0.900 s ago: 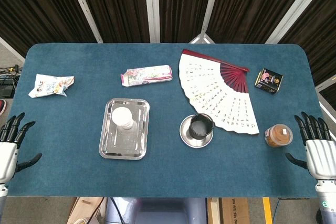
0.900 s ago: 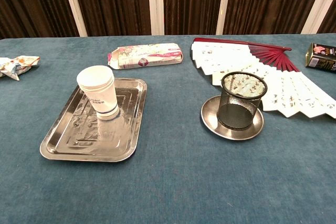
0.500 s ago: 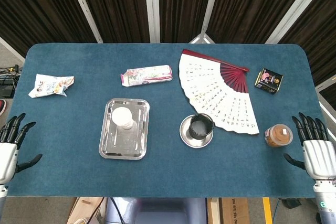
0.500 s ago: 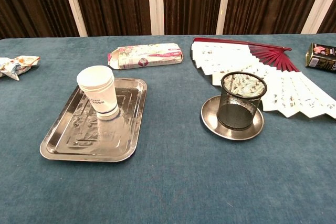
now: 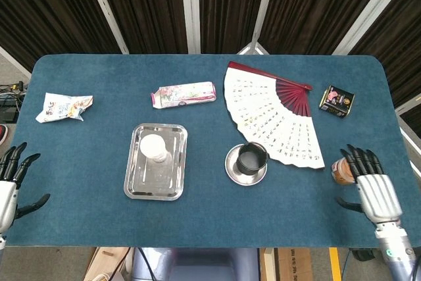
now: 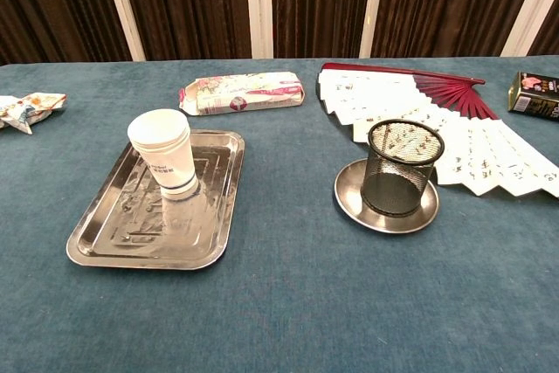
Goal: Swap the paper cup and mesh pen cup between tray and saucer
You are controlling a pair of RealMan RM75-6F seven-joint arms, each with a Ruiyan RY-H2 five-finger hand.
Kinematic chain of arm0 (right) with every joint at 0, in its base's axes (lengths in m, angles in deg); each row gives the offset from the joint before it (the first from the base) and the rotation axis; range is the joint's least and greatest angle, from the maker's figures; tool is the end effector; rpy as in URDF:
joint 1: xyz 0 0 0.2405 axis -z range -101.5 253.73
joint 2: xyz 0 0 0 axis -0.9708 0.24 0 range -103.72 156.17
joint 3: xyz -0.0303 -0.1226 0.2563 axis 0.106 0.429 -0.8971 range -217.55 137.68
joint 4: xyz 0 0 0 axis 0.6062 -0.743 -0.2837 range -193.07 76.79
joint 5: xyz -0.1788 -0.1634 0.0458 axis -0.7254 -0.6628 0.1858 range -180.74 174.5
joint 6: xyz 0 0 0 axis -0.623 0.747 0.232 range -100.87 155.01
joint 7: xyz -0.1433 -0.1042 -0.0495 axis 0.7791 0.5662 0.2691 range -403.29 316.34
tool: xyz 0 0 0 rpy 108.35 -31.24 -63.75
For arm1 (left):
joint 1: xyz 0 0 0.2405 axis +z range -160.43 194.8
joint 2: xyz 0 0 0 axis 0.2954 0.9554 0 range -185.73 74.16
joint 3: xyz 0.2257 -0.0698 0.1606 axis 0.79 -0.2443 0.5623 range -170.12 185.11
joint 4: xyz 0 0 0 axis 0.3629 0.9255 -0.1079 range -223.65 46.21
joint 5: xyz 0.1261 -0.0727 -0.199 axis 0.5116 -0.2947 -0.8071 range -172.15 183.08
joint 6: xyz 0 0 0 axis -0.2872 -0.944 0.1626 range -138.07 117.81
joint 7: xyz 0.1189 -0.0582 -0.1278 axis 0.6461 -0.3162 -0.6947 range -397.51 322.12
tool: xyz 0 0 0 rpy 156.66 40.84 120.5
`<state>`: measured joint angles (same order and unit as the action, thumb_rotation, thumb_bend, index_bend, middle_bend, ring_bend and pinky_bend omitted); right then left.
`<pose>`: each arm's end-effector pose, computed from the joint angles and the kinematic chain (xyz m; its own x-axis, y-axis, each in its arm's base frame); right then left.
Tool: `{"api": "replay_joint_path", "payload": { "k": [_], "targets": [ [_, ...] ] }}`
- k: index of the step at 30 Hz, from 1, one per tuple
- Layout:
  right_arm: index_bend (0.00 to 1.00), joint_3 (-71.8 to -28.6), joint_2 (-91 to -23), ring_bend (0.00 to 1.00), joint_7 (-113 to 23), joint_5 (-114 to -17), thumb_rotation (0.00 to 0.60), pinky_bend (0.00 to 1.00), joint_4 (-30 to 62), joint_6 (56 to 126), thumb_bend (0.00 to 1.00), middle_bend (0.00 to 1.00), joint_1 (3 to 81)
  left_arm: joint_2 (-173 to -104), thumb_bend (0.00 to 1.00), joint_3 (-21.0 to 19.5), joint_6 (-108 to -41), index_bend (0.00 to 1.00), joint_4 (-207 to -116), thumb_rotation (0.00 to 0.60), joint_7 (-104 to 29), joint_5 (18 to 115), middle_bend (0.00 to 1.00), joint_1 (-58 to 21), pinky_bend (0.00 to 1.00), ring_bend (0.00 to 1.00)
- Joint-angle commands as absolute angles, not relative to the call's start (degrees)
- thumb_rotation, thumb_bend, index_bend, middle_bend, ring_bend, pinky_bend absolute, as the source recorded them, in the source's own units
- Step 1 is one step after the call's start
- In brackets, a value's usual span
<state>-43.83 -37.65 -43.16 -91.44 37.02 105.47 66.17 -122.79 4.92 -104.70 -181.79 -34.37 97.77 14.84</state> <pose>-0.3175 -0.2577 0.1150 0.3732 -0.0710 0.9250 -0.9220 -0.1390 0.3613 -0.3236 0.2068 0.1394 0.3832 -0.1422 0.9127 0.9155 -0.0730 -0.3957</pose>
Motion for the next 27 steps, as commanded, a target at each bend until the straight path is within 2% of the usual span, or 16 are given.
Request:
{"api": "replay_joint_path", "payload": {
  "k": [1,5,12,19,27],
  "targets": [
    [0.0,-45.4,-36.4,0.0,-39.7,-90.8,0.6,0.0,41.5,99.8,0.04,0.0,61.6,-122.9,0.1,4.8,-104.4,0.19,-181.7,0.6,-34.3,97.5,0.0,14.7,0.15,0.0],
    [0.0,-47.8,-35.7,0.0,-35.7,-86.8,0.6,0.0,46.4,91.8,0.04,0.0,56.1,-123.0,0.1,4.5,-103.7,0.19,-181.6,0.6,-34.2,96.6,0.0,14.5,0.15,0.0],
    [0.0,-50.9,-37.9,0.0,-27.1,-75.8,0.6,0.0,49.1,81.4,0.04,0.0,48.2,-123.1,0.1,4.1,-103.7,0.19,-181.4,0.6,-34.1,96.0,0.0,14.5,0.15,0.0],
    [0.0,-52.0,-41.1,0.0,-20.8,-66.8,0.6,0.0,48.9,76.3,0.04,0.0,42.0,-123.1,0.1,3.7,-103.4,0.19,-181.4,0.6,-33.9,95.2,0.0,14.4,0.15,0.0],
    [0.0,-51.9,-45.9,0.0,-16.9,-60.3,0.6,0.0,45.6,74.7,0.04,0.0,36.6,-122.8,0.1,3.5,-103.9,0.19,-181.6,0.6,-34.0,94.7,0.0,14.8,0.15,0.0]
  ]
}}
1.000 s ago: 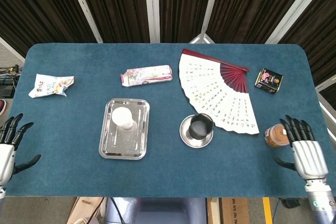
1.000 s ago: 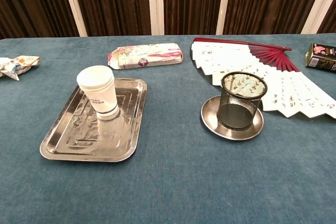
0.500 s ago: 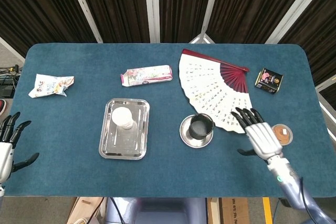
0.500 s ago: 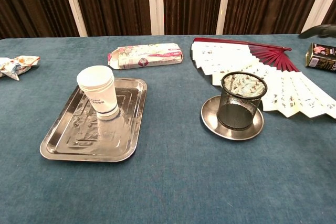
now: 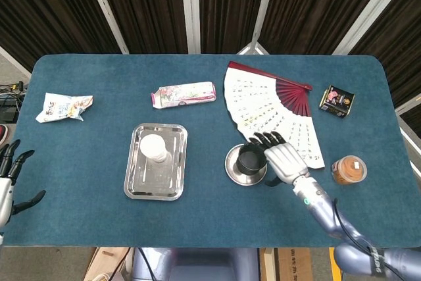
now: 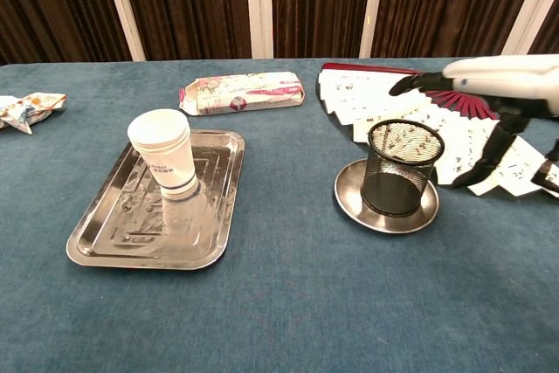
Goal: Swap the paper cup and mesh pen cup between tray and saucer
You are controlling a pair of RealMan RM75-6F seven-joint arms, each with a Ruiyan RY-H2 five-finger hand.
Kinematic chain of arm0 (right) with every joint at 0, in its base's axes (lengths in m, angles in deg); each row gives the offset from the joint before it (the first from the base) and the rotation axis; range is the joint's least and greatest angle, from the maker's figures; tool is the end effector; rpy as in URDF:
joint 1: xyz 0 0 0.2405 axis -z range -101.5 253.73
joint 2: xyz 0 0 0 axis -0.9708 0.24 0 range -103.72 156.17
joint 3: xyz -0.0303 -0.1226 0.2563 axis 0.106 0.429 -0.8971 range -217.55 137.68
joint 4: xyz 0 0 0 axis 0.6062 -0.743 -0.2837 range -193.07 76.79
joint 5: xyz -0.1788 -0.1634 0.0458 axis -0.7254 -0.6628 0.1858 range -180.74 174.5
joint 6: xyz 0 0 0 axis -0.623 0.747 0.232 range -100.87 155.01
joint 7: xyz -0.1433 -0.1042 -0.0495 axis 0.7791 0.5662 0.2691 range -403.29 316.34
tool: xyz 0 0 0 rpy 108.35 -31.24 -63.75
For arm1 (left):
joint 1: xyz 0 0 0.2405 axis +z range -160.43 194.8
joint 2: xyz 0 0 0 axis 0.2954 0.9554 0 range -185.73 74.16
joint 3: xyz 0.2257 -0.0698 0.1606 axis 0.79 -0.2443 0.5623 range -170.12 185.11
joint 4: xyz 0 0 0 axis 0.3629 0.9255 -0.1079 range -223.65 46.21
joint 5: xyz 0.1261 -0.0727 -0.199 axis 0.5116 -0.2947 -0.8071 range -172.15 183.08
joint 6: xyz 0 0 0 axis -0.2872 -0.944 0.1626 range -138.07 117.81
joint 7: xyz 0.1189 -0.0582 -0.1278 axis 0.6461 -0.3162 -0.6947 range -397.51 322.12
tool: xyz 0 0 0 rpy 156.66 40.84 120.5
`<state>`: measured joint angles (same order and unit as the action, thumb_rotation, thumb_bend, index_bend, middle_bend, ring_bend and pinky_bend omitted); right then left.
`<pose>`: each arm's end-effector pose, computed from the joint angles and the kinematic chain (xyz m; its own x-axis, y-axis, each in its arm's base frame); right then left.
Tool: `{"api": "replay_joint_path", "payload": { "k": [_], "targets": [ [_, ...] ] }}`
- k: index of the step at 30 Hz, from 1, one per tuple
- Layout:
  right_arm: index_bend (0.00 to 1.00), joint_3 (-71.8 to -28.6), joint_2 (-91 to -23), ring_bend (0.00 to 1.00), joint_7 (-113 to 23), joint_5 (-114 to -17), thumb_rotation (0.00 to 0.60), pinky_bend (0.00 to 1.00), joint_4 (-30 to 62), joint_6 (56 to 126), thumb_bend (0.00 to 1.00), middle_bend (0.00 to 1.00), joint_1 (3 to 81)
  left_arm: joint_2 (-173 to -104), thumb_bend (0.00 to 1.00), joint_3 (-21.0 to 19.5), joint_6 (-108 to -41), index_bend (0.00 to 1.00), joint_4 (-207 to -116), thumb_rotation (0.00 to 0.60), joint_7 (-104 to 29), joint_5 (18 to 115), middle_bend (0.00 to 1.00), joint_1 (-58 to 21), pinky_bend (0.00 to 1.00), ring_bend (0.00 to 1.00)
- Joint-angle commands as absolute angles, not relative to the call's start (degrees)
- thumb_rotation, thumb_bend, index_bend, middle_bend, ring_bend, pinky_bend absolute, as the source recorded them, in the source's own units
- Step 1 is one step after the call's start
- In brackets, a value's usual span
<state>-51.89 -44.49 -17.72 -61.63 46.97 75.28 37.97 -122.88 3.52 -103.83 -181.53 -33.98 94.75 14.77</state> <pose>-0.1623 -0.3718 0.0025 0.4809 -0.3667 0.7964 -0.8593 -0.3777 0.3450 -0.3321 0.2135 0.1443 0.3950 -0.1493 0.9065 0.9152 -0.0210 -0.4023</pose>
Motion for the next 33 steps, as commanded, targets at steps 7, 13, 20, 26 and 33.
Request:
{"api": "replay_joint_path", "payload": {
  "k": [7,13,20,26,33],
  "targets": [
    [0.06,-51.4,-49.7,0.14,-15.7,-57.4,0.6,0.02,41.3,74.9,0.04,0.11,33.6,-122.6,0.11,3.3,-104.5,0.19,-181.8,0.6,-34.1,94.4,0.0,15.2,0.15,0.0],
    [0.23,-50.7,-51.2,0.39,-16.1,-56.8,0.6,0.16,39.6,76.0,0.04,0.27,32.8,-122.5,0.12,3.1,-105.1,0.19,-182.0,0.6,-34.1,94.3,0.0,15.6,0.16,0.0],
    [0.44,-50.3,-52.6,0.53,-16.4,-58.6,0.6,0.31,38.3,78.6,0.04,0.42,32.6,-122.5,0.12,3.2,-105.2,0.19,-182.1,0.6,-34.0,94.5,0.0,15.7,0.16,0.0],
    [0.49,-51.7,-53.9,0.53,-17.2,-60.7,0.6,0.31,37.4,80.3,0.04,0.44,31.5,-122.5,0.12,2.9,-105.4,0.19,-182.1,0.6,-34.2,94.1,0.0,15.8,0.16,0.0],
    [0.49,-56.0,-56.4,0.53,-16.4,-57.9,0.6,0.31,35.5,77.2,0.04,0.44,25.7,-122.2,0.12,2.2,-104.6,0.19,-182.0,0.6,-34.8,92.4,0.0,15.7,0.16,0.0]
  ]
}}
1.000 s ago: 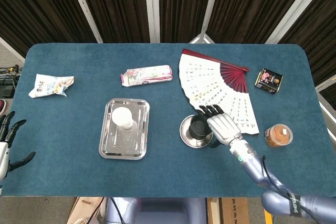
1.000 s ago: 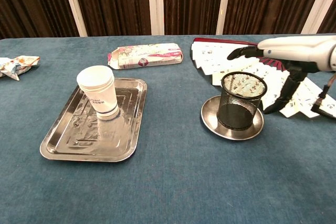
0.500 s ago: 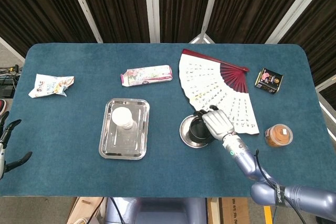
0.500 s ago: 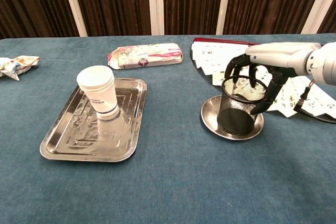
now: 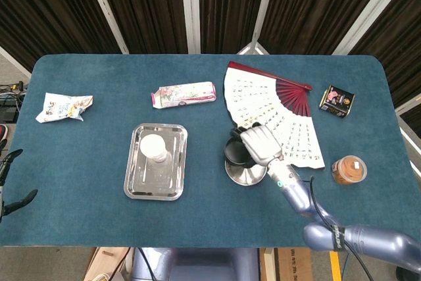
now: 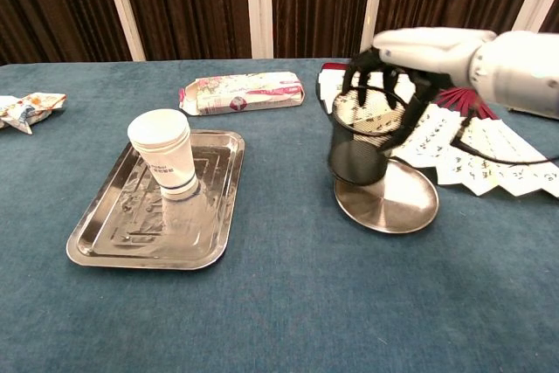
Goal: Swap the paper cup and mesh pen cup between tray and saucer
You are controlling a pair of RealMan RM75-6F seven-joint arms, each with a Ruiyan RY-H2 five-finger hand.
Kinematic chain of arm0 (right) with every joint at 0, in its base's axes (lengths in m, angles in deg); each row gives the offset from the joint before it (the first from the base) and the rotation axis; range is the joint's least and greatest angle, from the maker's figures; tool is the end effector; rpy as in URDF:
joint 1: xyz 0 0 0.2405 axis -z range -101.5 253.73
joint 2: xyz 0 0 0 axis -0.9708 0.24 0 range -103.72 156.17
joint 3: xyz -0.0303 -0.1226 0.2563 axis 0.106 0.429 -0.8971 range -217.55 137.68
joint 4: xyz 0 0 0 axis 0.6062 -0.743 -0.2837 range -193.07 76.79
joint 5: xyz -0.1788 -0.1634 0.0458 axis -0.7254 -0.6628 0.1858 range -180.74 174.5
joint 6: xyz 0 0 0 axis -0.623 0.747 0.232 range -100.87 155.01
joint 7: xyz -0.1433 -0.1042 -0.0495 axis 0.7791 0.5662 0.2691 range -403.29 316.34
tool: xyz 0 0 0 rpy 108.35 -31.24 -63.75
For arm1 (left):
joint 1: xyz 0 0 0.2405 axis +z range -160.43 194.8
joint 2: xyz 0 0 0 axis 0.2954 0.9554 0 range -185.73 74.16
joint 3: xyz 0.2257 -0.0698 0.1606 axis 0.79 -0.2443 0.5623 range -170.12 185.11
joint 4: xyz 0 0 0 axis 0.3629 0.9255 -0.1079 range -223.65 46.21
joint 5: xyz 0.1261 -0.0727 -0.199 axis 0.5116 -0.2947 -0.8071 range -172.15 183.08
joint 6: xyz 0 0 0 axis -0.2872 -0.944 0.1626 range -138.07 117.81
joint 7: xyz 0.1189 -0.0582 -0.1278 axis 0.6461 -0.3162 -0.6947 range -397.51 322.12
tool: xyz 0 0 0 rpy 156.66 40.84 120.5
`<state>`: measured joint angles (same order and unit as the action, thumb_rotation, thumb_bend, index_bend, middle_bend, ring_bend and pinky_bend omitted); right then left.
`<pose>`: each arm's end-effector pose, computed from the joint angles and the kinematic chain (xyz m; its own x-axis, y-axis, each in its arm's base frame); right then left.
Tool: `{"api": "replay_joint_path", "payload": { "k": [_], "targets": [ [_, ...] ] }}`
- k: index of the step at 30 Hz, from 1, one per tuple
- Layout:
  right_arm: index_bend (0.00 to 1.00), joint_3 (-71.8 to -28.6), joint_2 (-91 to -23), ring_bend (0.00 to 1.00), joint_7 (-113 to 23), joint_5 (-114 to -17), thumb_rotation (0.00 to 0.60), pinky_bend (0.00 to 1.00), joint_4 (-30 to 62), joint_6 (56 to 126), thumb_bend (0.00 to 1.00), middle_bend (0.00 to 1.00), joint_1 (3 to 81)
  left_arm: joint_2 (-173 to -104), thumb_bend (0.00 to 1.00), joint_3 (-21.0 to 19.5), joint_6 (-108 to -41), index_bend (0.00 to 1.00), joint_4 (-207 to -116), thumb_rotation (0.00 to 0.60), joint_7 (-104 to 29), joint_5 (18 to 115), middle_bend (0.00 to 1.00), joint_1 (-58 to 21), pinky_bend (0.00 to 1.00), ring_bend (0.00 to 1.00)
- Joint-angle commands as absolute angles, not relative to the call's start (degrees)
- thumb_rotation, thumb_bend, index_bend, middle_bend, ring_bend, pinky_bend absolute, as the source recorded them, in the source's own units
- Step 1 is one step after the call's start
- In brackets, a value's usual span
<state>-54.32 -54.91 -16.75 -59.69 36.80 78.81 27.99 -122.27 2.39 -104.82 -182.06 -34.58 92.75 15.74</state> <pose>-0.0990 -0.4216 -0.0287 0.4763 -0.2358 0.8471 -0.8279 -0.4448 0.3417 -0.3379 0.2116 0.1560 0.3890 -0.1771 0.9041 0.9202 0.0278 -0.3905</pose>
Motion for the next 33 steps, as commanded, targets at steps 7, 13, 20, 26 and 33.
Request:
{"api": "replay_joint_path", "payload": {
  "k": [7,13,20,26,33],
  "targets": [
    [0.49,-58.4,-62.4,0.53,-14.8,-52.4,0.6,0.31,28.2,73.9,0.04,0.44,18.8,-121.9,0.12,1.4,-103.4,0.19,-181.6,0.6,-35.5,90.5,0.0,15.3,0.16,0.0],
    [0.44,-58.6,-67.1,0.51,-15.0,-49.0,0.6,0.27,21.1,72.3,0.04,0.44,15.5,-121.2,0.12,0.8,-102.5,0.19,-181.4,0.6,-36.6,89.3,0.0,15.1,0.16,0.0],
    [0.0,-55.5,-68.4,0.03,-13.6,-46.0,0.6,0.0,16.8,68.3,0.0,0.03,13.7,-120.8,0.12,1.0,-101.9,0.19,-181.3,0.6,-37.2,89.3,0.0,14.9,0.16,0.0],
    [0.0,-55.1,-64.5,0.0,-11.0,-44.7,0.6,0.0,23.0,72.5,0.0,0.0,13.7,-120.7,0.12,1.2,-102.0,0.19,-181.3,0.6,-37.0,89.6,0.0,15.0,0.16,0.0],
    [0.0,-53.9,-48.0,0.0,-8.5,-46.8,0.6,0.0,42.7,86.9,0.0,0.0,21.8,-121.2,0.1,2.2,-102.1,0.17,-180.4,0.6,-38.6,93.3,0.0,14.1,0.16,0.0]
  ]
}}
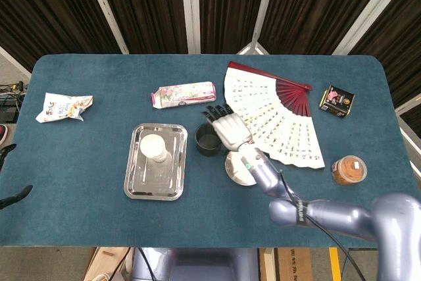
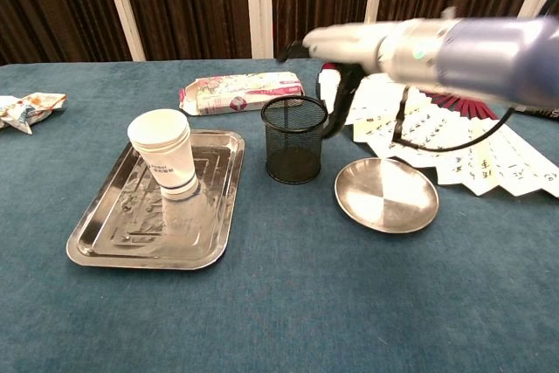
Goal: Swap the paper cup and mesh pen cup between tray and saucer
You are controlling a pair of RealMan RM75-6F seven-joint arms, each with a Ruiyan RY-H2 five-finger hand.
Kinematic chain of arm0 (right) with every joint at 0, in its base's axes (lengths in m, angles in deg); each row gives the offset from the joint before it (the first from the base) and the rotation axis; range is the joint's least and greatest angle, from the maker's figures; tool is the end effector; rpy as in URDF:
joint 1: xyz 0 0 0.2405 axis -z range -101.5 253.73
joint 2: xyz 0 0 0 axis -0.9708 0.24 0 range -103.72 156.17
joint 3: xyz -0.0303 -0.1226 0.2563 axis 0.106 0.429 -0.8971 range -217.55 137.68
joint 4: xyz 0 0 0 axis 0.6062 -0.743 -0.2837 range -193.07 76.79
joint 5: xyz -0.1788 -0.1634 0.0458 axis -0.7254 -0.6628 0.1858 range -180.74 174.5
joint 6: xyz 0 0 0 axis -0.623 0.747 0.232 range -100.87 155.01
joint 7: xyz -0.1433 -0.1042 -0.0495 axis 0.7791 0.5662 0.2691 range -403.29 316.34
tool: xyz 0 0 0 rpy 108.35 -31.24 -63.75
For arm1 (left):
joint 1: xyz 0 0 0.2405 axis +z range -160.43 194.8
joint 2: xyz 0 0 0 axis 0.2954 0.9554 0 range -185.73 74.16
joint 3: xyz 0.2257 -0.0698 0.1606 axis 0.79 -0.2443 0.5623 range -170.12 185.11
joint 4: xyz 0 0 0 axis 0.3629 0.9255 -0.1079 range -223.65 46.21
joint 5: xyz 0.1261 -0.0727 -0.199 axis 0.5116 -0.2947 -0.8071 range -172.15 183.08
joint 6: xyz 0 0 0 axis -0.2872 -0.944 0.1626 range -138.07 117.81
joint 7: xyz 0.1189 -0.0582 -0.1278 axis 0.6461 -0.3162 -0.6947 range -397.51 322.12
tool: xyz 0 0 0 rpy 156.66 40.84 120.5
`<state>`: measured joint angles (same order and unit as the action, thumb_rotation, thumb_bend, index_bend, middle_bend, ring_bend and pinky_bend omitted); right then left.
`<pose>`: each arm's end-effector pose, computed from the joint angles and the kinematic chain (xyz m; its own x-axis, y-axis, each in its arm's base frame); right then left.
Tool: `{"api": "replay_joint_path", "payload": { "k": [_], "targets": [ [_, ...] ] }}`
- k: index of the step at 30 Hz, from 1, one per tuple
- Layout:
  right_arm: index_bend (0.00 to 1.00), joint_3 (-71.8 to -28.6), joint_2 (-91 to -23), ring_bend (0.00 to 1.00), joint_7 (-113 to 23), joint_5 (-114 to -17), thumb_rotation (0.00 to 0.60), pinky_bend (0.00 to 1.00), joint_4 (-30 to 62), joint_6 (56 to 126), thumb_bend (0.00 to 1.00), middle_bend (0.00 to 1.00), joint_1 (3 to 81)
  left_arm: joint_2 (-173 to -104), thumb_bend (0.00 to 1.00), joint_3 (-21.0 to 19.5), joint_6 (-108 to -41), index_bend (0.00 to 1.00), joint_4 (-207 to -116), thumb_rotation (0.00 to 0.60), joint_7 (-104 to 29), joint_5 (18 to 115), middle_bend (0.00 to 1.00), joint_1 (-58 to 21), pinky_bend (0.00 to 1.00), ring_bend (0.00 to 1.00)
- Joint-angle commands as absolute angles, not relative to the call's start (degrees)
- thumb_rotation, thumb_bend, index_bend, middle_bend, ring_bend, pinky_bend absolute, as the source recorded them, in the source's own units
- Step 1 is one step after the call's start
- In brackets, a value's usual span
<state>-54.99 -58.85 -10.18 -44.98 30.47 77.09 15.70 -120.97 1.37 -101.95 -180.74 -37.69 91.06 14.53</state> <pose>-0.0495 -0.4617 -0.0492 0.5254 -0.2381 0.8169 -0.8092 -0.4366 0.3932 -0.3468 0.2243 0.1630 0.3788 -0.1557 0.9123 0.9249 0.0297 -0.3790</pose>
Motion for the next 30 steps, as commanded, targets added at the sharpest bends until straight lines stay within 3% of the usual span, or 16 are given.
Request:
{"api": "replay_joint_path", "payload": {
  "k": [1,7,10,14,22,30],
  "targets": [
    [0.0,-53.0,-44.7,0.0,-9.1,-48.3,0.6,0.0,46.3,89.9,0.0,0.0,24.4,-121.3,0.1,2.7,-102.1,0.17,-180.6,0.6,-39.1,94.6,0.0,13.9,0.16,0.0],
    [0.0,-43.8,-32.3,0.0,-18.9,-62.2,0.6,0.0,55.8,100.4,0.0,0.0,39.9,-119.3,0.09,2.4,-99.1,0.16,-186.5,0.6,-34.7,97.9,0.0,10.6,0.16,0.0],
    [0.0,-37.3,-30.8,0.0,-26.0,-70.8,0.6,0.0,54.2,103.0,0.0,0.0,47.3,-115.8,0.09,1.0,-91.3,0.16,-194.4,0.6,-31.1,95.7,0.0,6.1,0.16,0.0],
    [0.0,-32.5,-32.8,0.0,-33.0,-78.2,0.6,0.0,48.4,105.7,0.0,0.0,53.5,-112.7,0.08,-1.6,-79.5,0.16,-202.0,0.6,-25.4,88.1,0.0,-0.6,0.16,0.0],
    [0.0,-31.4,-36.8,0.0,-39.9,-79.3,0.6,0.0,40.2,106.6,0.0,0.0,59.5,-118.6,0.03,-6.1,-69.2,0.15,-203.8,0.6,-12.9,70.7,0.0,-11.8,0.13,0.0],
    [0.0,-33.7,-37.2,0.0,-40.4,-78.1,0.6,0.0,38.6,105.8,0.0,0.0,61.0,-128.1,0.03,-6.3,-65.1,0.12,-197.0,0.6,-10.2,61.2,0.0,-19.1,0.13,0.0]
  ]
}}
